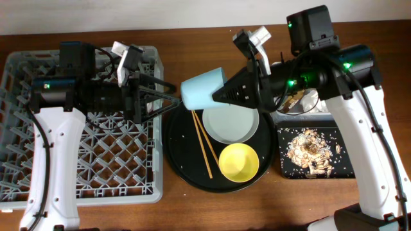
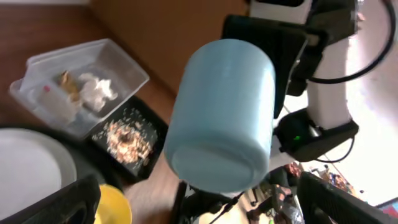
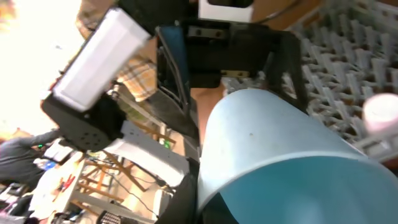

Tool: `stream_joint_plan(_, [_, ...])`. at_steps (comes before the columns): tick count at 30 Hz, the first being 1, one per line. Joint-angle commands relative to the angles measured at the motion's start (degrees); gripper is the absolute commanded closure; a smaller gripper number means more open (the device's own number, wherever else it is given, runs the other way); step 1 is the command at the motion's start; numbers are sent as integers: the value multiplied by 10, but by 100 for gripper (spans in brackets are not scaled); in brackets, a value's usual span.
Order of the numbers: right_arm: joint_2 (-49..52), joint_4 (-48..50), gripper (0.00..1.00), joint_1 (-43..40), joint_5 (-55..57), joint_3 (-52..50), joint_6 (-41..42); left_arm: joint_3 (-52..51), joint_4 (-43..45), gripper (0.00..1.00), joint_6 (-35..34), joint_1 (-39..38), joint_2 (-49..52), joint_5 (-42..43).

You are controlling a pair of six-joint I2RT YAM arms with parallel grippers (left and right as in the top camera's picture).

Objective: Sort waste into correct bins and load items into the dishwasher rack
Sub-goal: 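Grasp the blue cup with the right gripper and pass it to the left gripper, then place the blue cup in the rack beside the pink cup with the left gripper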

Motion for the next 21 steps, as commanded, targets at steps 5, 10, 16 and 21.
stream_joint_plan(5, [1, 0, 96, 37, -29, 0, -30, 6, 32, 1, 36, -75, -5, 47])
stream_joint_plan(10, [2, 0, 96, 37, -16, 0, -30, 6, 34, 45, 36, -75, -5, 45])
stream_joint_plan(16, [2, 0, 48, 12, -16, 0, -29, 6, 29, 63, 25, -65, -5, -34])
stream_joint_plan(21, [2, -102, 21, -92, 174, 0, -29, 6, -23, 62, -202, 2, -5, -562])
